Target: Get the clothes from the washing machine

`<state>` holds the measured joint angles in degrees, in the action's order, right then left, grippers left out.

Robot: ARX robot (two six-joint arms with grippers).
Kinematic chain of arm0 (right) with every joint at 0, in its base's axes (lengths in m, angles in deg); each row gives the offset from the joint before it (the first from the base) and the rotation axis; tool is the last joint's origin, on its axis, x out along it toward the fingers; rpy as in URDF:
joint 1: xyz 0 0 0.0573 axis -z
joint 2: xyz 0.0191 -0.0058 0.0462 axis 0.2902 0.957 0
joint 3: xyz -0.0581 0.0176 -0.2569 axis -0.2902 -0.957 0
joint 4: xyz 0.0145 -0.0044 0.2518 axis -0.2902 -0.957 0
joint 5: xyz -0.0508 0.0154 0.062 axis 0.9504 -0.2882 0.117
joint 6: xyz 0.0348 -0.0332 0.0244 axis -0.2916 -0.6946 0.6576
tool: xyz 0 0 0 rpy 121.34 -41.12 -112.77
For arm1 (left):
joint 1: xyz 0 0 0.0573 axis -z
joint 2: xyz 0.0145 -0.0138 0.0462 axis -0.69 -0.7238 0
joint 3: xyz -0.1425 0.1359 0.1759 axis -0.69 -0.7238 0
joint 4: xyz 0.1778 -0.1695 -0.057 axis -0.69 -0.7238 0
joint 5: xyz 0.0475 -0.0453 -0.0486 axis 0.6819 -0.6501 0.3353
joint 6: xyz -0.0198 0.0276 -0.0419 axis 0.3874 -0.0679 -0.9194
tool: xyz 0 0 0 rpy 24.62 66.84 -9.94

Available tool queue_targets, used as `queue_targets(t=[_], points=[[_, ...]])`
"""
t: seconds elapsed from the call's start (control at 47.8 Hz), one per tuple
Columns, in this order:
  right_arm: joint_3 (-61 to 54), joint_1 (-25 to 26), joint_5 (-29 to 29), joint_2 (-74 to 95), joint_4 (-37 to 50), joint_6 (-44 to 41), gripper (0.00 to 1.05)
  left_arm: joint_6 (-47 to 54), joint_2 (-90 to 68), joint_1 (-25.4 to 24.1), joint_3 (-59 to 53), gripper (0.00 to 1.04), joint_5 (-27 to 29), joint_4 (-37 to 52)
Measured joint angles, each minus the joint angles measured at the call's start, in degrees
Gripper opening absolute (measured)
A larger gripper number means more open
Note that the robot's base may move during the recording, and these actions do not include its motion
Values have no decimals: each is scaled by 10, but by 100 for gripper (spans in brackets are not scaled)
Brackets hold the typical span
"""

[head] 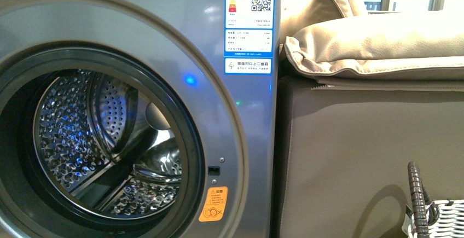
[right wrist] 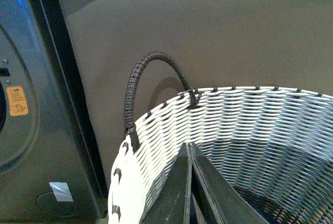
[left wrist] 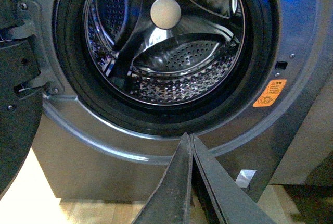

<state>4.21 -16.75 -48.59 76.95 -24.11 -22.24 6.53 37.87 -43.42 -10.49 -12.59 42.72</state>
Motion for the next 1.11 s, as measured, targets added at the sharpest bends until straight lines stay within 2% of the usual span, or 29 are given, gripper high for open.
queue_targets(t=[0.649, 0.775, 0.796, 0.858, 0.9, 1.026, 1.11], points=[[0, 0, 0, 0, 0, 0, 2, 0, 38, 0, -40, 4, 0, 5], [0, 0, 0, 0, 0, 0, 3, 0, 38, 0, -40, 24, 0, 5], [0, 0, 0, 0, 0, 0, 5, 0, 38, 0, -40, 27, 0, 5], [0, 0, 0, 0, 0, 0, 16, 0, 38, 0, -40, 38, 0, 5], [0, 0, 0, 0, 0, 0, 24, 0, 38, 0, -40, 49, 0, 5], [0, 0, 0, 0, 0, 0, 46, 0, 38, 0, -40, 69, 0, 5], [0, 0, 0, 0, 0, 0, 63, 0, 38, 0, -40, 88, 0, 5]])
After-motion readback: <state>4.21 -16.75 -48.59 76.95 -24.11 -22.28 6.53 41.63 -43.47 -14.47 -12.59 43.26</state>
